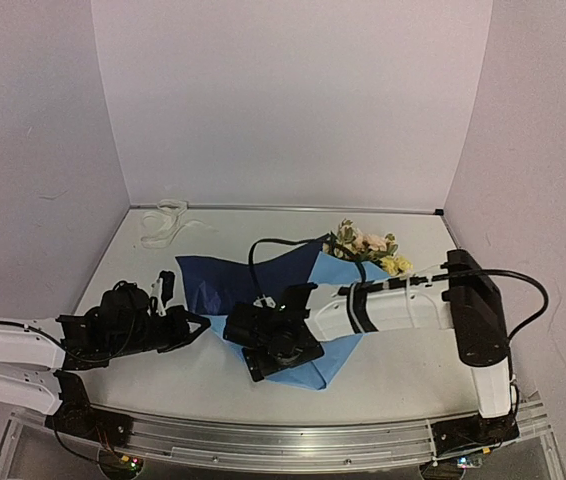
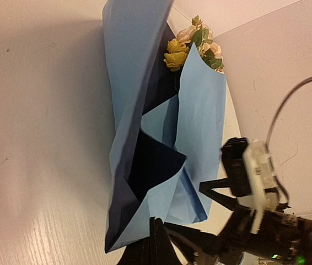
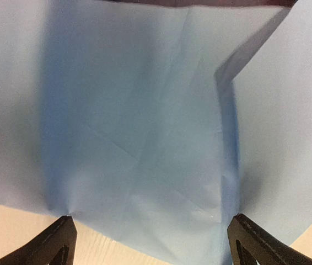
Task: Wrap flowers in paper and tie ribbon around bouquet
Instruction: Fold the two-thirds-folded wrapping paper at the center of the board.
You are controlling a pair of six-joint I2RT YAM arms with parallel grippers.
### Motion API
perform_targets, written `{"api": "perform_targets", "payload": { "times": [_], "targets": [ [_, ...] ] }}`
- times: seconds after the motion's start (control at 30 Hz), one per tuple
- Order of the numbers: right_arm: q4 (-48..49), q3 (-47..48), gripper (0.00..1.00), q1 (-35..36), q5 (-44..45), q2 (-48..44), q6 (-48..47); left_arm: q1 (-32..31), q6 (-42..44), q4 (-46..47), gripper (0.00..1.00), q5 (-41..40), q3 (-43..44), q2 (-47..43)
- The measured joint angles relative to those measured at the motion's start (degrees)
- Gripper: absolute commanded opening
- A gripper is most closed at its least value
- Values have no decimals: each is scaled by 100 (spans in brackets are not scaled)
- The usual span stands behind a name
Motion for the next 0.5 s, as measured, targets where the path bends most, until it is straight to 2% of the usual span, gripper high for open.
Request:
{"api": "perform_targets", "payload": {
  "times": [0.23,0.4,0.5],
  "targets": [
    [327,-826,98,-61,87,-1559,95,-9,219,-34,0,18,157,156],
    [845,-2596,87,-521,82,-3099,567,-21,411,-13,0,136,366,378],
    [1364,-3745,88,-1101,-89,-3779,810,-32,529,26,0,187,493,543]
  ]
}}
